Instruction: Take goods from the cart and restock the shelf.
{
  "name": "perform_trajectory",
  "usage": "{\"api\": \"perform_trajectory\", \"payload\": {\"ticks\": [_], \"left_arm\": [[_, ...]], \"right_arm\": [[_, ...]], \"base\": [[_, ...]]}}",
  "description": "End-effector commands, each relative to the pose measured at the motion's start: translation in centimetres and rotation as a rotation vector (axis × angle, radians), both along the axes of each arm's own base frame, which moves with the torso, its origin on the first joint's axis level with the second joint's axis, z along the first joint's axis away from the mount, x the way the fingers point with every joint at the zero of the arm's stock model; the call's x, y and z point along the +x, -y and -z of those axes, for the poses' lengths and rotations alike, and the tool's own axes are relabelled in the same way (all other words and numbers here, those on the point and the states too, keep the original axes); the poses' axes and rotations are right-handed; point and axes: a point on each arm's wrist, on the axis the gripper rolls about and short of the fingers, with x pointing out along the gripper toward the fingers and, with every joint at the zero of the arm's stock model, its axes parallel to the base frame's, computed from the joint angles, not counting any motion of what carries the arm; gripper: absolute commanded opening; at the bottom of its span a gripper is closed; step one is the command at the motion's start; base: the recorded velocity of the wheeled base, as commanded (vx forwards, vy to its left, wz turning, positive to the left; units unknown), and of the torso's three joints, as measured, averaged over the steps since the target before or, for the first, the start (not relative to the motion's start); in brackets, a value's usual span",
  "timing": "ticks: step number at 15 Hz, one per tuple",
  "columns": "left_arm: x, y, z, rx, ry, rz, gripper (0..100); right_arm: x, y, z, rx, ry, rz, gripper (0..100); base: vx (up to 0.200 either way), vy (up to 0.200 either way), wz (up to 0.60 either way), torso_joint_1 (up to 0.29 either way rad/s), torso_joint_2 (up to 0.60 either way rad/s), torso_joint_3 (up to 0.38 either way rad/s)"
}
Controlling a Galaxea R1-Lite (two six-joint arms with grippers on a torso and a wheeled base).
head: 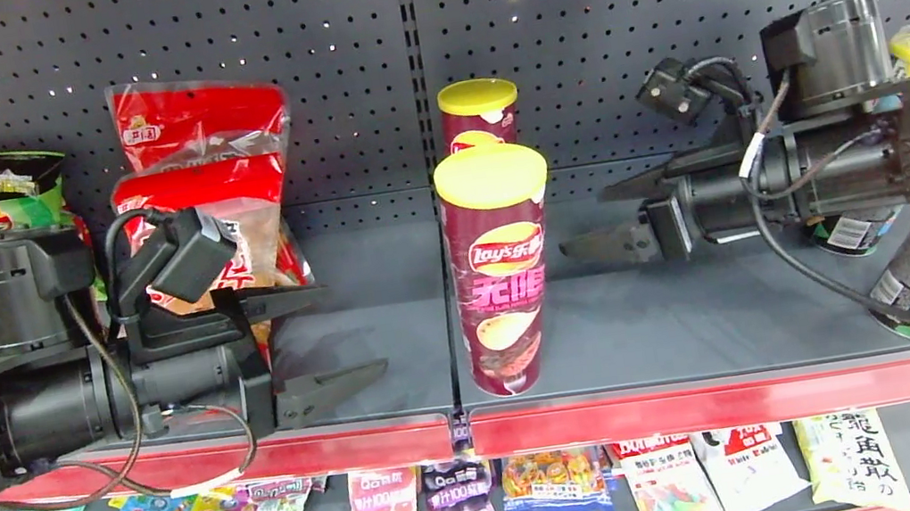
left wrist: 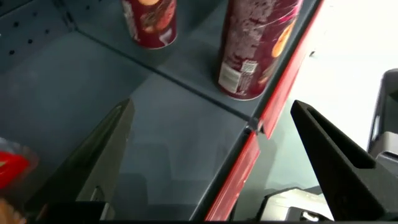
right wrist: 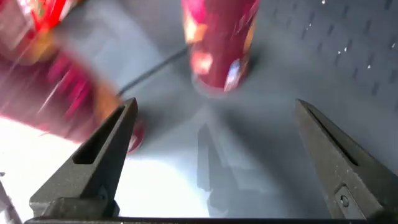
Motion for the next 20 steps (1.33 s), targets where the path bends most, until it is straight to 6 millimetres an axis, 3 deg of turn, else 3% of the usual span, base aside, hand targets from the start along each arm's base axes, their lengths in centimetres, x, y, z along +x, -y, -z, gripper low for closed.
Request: {"api": "perform_trajectory", "payload": {"ticks": [1, 5, 10, 20], "left_arm": [[-0.1, -0.1, 0.6, 0.015, -0.015, -0.017, 100], [-0.2, 0.1, 1.3, 0.048, -0.029, -0.068, 100], [-0.1, 0.1, 1.3, 0.061, -0.028, -0.109, 100], [-0.1, 0.0, 1.0, 0.065, -0.015, -0.133, 100]], "right_arm": [[-3.1, 1.2, -0.4, -0.001, 0.005, 0.000, 100], [-4.2, 1.6, 1.1, -0.026, -0.044, 0.010, 100], [-2.7, 0.9, 4.3, -0.073, -0.096, 0.054, 100], [-2.7, -2.1, 6.4, -0.103, -0.174, 0.044, 100]], "base": [[0.000, 0.000, 0.00, 0.000, 0.00, 0.000], [0.000, 0.000, 0.00, 0.000, 0.00, 0.000], [0.000, 0.000, 0.00, 0.000, 0.00, 0.000], [0.000, 0.000, 0.00, 0.000, 0.00, 0.000]]}}
